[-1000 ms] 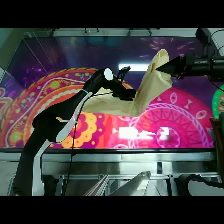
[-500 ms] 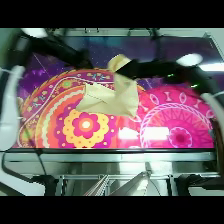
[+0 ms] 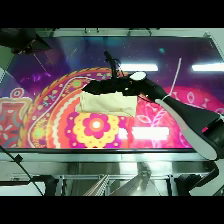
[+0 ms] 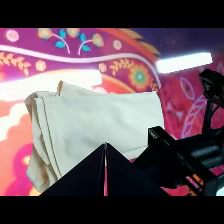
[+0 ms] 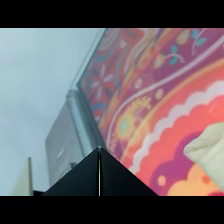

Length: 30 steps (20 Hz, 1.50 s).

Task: Fold the shirts.

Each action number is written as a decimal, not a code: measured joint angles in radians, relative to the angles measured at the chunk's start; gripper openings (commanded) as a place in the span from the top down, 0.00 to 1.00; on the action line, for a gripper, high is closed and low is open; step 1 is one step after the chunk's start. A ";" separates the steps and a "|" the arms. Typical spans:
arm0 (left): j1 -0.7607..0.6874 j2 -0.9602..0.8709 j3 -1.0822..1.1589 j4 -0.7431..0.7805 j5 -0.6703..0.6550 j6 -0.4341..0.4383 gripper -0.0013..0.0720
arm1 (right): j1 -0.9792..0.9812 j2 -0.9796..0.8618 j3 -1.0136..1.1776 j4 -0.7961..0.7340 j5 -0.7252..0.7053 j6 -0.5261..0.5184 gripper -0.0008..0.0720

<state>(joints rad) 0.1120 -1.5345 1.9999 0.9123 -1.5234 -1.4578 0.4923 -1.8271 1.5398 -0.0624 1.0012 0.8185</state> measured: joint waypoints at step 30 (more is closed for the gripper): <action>0.037 0.412 -1.060 0.001 0.254 0.160 0.96 | -0.328 0.048 -0.455 -0.080 -0.005 0.148 0.97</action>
<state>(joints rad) 0.1490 -1.1221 0.9401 0.9131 -1.2694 -1.2980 0.1646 -1.7786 1.0843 -0.1425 0.9966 0.9661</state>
